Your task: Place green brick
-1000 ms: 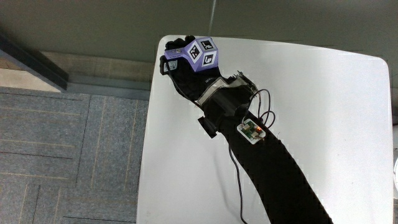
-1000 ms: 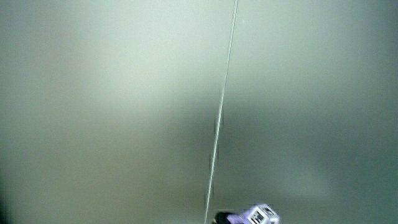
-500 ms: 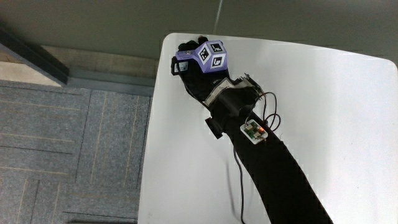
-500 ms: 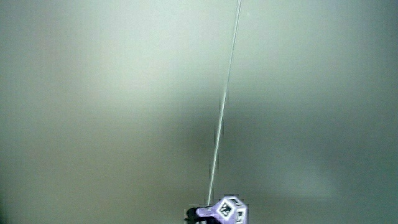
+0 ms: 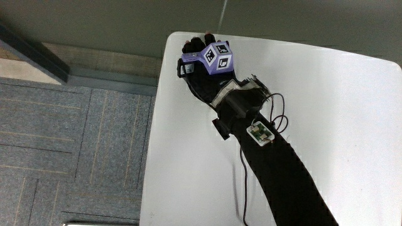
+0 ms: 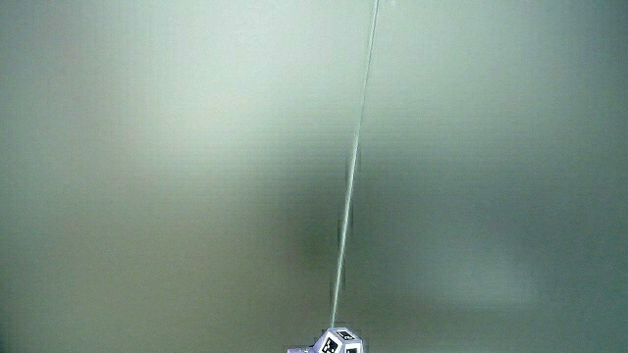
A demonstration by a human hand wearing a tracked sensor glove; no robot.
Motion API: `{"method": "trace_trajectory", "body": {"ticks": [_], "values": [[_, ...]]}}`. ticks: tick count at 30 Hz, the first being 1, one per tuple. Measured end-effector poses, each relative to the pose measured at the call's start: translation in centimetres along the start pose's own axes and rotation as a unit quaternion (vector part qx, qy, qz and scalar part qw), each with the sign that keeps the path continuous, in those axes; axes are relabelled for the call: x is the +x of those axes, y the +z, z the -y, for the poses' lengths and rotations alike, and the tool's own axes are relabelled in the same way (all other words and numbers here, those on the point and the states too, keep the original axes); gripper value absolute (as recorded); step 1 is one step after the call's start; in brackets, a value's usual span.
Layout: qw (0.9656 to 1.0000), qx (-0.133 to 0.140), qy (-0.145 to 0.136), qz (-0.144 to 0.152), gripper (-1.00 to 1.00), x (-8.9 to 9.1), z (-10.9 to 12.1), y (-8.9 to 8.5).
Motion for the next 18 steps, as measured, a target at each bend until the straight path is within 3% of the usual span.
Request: {"method": "trace_trajectory", "body": {"ticks": [5, 18], "values": [[1.0000, 0.007, 0.005, -0.002, -1.00, 0.03, 0.31, 0.15], [0.9997, 0.014, 0.020, -0.002, -1.00, 0.51, 0.87, 0.32]]}}
